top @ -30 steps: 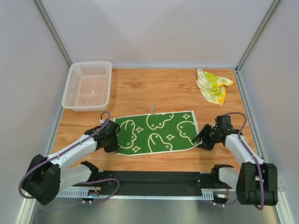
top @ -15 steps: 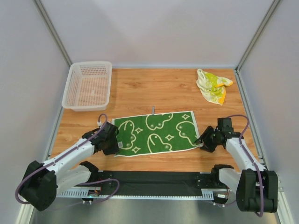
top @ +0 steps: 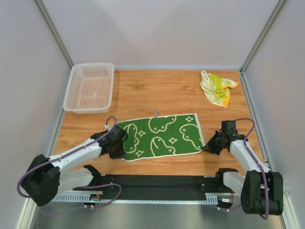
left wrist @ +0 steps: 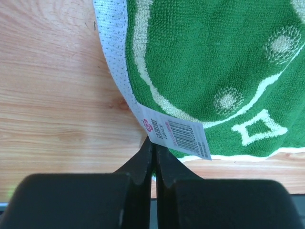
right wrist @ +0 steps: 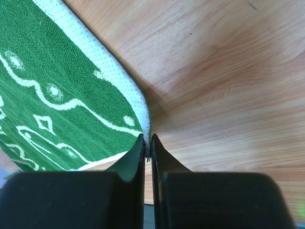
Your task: Roll the towels
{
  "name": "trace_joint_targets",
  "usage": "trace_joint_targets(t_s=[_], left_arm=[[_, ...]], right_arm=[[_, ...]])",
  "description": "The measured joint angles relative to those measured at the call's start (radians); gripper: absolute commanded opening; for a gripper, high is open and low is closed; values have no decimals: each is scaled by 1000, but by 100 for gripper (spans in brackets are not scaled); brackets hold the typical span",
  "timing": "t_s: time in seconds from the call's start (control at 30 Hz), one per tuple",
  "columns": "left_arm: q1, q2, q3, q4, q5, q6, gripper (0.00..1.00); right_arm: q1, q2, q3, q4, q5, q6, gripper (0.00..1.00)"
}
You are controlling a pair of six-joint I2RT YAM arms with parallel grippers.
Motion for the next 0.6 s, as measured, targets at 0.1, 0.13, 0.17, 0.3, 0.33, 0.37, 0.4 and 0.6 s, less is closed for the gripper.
trace_joint_targets(t_s=[0.1,0.13,0.17,0.3,0.33,0.37,0.4,0.6], left_arm=[[-4,5,5,-2,-1,-3,0],[-5,3,6,-4,-3,-3,0],[-6,1,6,-12,-6,-3,0],[-7,-16,45,-110,-28,-1,0],[-7,-23,72,-143,-35,2,2],[-7,-30,94,-161,-43,6,3],[-7,-37,127,-186,-52,13,3],[30,-15,266,-245,-76,66,4]], right_arm=[[0,-15,0,-6,-2,0,0],[0,-28,0,-9,-5,0,0],[-1,-40,0,-11,-9,0,0],[-3,-103,37,-53,-33,0,0],[-3,-108,65,-69,-36,0,0],[-3,-109,98,-76,-40,-1,0],[-3,-106,135,-81,-43,-3,0],[-3,56,397,-89,-86,-25,0]])
